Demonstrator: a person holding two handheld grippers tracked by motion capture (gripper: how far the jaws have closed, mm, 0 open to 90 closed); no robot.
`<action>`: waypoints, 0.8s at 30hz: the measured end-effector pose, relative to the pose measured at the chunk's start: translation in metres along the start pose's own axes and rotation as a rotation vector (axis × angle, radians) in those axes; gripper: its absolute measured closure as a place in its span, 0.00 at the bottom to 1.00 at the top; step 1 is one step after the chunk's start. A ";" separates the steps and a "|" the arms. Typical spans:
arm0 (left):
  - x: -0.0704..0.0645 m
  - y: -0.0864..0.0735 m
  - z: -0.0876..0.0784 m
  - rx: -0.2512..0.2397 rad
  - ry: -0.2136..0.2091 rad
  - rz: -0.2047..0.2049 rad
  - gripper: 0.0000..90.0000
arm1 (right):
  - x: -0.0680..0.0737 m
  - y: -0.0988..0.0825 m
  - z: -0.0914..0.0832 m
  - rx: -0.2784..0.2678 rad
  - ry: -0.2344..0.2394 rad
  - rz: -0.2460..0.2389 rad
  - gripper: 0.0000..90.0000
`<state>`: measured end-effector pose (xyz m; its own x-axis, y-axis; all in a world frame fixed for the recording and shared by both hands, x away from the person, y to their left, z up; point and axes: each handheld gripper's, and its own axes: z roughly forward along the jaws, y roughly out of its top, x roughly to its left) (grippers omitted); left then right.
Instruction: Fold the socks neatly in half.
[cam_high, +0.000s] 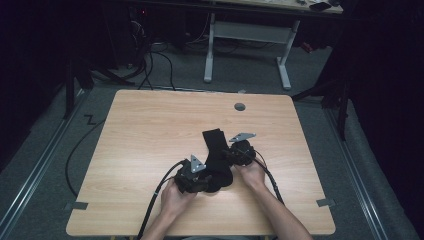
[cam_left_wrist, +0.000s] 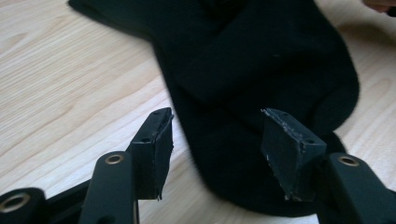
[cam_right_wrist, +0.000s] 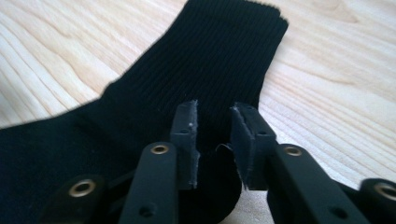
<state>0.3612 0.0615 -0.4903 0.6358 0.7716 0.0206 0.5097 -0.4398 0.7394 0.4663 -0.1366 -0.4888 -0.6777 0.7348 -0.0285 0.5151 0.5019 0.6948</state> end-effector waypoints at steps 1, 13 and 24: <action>-0.002 0.001 0.001 0.002 -0.001 0.007 0.49 | 0.000 0.000 0.001 0.008 0.002 -0.007 0.83; -0.014 0.011 0.014 0.016 -0.008 0.027 0.50 | 0.001 0.002 0.002 0.035 -0.016 -0.056 1.00; -0.015 0.016 0.022 0.054 -0.007 0.028 0.63 | 0.000 0.005 -0.007 0.001 -0.007 -0.044 1.00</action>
<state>0.3726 0.0329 -0.4937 0.6544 0.7553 0.0363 0.5221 -0.4859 0.7010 0.4649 -0.1370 -0.4802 -0.6958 0.7153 -0.0638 0.4858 0.5343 0.6918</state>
